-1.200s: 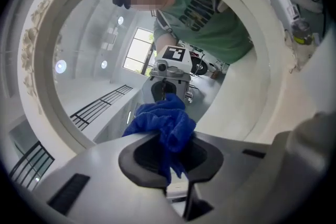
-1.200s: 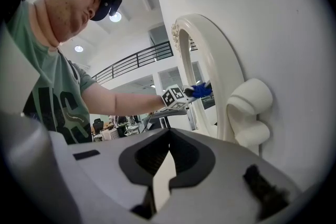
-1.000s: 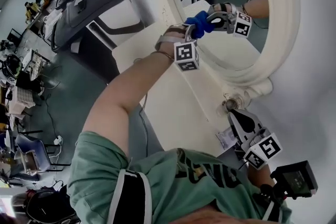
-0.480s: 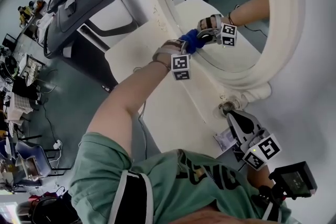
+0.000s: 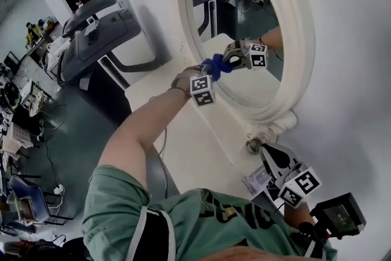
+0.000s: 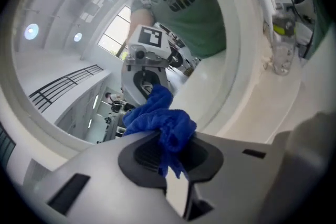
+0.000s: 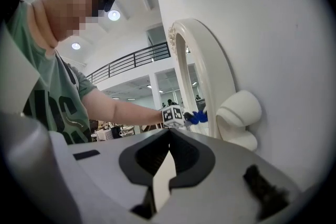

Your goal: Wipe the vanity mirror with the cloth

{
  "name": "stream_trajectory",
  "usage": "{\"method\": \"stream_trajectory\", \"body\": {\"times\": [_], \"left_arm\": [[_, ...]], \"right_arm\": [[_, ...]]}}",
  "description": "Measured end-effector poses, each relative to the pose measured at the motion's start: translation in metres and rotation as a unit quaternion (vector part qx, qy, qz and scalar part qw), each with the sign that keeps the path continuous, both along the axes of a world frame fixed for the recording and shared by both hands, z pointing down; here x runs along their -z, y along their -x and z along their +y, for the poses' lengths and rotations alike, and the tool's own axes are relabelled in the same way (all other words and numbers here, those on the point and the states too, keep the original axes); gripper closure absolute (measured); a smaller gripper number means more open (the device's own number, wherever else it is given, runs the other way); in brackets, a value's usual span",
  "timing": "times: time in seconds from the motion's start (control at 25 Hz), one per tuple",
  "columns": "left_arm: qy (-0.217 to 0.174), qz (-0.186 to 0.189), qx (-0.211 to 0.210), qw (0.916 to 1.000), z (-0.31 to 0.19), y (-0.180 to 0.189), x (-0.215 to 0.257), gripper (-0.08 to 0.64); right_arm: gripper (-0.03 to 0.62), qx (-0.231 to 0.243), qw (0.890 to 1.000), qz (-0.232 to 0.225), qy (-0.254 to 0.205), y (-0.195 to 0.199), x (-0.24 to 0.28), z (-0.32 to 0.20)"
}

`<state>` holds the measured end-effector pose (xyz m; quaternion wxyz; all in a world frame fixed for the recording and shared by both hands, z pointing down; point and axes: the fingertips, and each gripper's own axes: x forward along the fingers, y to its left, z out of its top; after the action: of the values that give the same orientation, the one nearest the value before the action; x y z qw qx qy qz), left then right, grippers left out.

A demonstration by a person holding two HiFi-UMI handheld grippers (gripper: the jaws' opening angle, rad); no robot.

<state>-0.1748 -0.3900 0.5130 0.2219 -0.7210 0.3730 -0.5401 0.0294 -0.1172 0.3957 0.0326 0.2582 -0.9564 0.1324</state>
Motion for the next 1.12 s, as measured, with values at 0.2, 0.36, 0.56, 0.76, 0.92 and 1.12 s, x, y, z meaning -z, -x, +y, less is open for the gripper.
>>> {"method": "stream_trajectory", "body": {"times": [0.2, 0.36, 0.56, 0.76, 0.92, 1.12], "left_arm": [[-0.137, 0.086, 0.019, 0.9866, -0.028, 0.020, 0.195, 0.495], [-0.240, 0.088, -0.004, 0.9669, -0.024, 0.009, 0.339, 0.495], [-0.291, 0.057, -0.011, 0.9549, -0.019, -0.011, 0.417, 0.495], [-0.298, 0.048, -0.005, 0.9533, -0.013, -0.014, 0.432, 0.494], [-0.313, 0.068, -0.001, 0.9473, -0.013, -0.016, 0.433, 0.494], [-0.349, 0.025, -0.005, 0.9366, -0.005, -0.026, 0.429, 0.494]], "right_arm": [[0.580, -0.002, 1.000, -0.006, -0.016, -0.004, 0.005, -0.004], [0.580, -0.002, 1.000, -0.014, -0.024, -0.006, 0.010, -0.006], [0.580, -0.005, 0.999, -0.025, -0.033, -0.016, 0.012, -0.006], [0.580, -0.011, 0.999, -0.033, -0.035, -0.020, 0.017, -0.003], [0.580, -0.012, 0.999, -0.037, -0.035, -0.020, 0.010, -0.007], [0.580, -0.011, 0.999, -0.031, -0.016, -0.024, 0.009, 0.000]]}}
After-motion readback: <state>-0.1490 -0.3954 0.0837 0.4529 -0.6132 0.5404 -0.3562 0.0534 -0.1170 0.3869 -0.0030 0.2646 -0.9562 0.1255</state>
